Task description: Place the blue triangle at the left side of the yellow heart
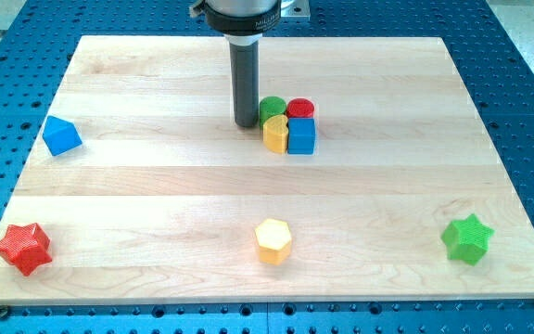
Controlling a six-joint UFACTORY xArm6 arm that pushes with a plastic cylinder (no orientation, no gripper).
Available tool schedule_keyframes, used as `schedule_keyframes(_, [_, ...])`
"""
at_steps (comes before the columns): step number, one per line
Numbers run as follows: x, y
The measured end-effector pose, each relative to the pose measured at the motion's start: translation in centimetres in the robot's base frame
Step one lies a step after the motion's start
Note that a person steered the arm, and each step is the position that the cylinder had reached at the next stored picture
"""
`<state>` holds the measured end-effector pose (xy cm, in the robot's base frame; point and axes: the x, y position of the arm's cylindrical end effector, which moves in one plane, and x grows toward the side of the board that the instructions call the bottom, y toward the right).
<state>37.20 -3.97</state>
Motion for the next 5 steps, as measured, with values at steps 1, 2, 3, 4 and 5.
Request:
schedule_keyframes(1, [6.7, -10.9])
schedule_keyframes(2, [13.6, -17.7])
schedule_keyframes(3, [10.8, -26.3])
schedule_keyframes(4, [4.2, -24.0])
schedule_keyframes(5, [3.6, -11.4])
